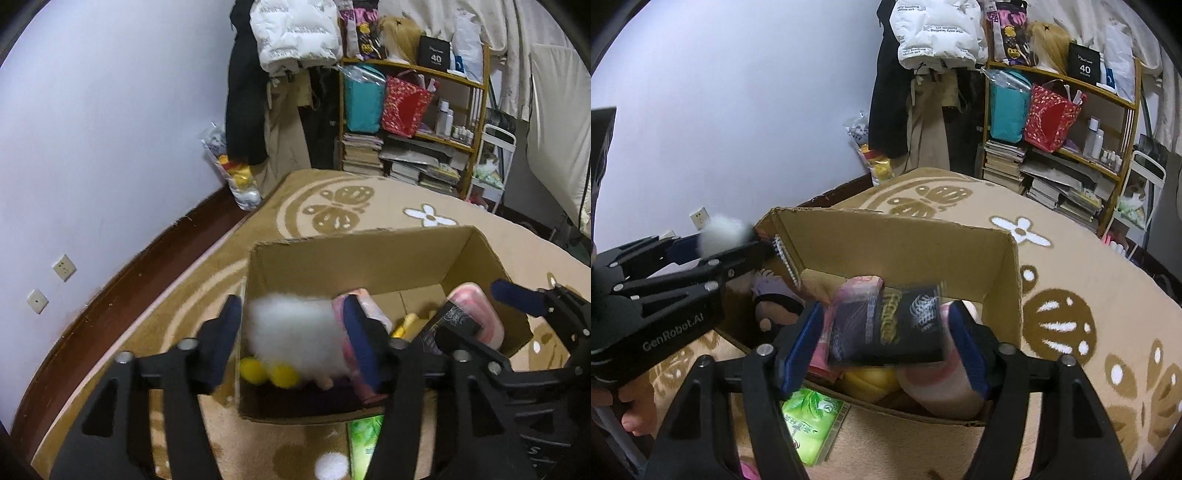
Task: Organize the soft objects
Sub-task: 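Lower the tissue box and keychain into the box and open both tools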
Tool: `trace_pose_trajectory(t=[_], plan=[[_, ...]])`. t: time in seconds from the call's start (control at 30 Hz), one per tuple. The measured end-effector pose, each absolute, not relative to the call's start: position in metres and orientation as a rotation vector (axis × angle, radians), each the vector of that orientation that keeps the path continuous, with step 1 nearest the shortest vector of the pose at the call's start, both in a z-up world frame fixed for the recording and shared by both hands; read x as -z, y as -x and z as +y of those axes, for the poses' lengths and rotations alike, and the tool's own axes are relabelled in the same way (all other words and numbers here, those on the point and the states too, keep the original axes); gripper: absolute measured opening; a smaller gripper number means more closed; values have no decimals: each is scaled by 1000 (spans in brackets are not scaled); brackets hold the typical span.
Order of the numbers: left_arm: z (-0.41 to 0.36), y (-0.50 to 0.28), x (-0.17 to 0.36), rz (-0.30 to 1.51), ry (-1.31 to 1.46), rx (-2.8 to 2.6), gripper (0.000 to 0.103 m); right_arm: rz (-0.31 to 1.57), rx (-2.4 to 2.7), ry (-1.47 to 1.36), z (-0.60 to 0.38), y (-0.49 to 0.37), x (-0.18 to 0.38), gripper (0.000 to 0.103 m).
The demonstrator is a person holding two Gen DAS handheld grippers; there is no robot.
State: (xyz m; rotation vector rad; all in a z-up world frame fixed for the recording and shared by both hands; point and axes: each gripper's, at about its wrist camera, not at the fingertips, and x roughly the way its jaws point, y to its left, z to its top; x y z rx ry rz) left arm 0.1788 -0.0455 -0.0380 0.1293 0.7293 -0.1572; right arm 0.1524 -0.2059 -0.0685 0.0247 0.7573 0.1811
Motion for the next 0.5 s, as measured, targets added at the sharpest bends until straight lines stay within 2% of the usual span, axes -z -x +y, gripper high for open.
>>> trace_pose_trajectory(t=[0.03, 0.1, 0.17, 0.2, 0.27, 0.5], plan=[[-44, -178, 37, 725, -132, 149, 65, 754, -183, -28, -207, -152, 67, 89], [-42, -176, 36, 731, -129, 132, 75, 744, -181, -35, -208, -150, 64, 92], [-38, -173, 34, 725, -118, 115, 93, 748, -168, -36, -210, -150, 61, 95], [-37, -170, 32, 716, -115, 101, 96, 755, -155, -37, -212, -150, 60, 96], [-34, -167, 30, 703, -115, 83, 100, 761, -138, -50, -216, -148, 58, 102], [-26, -151, 22, 697, -136, 37, 102, 758, -108, -69, -227, -135, 46, 103]])
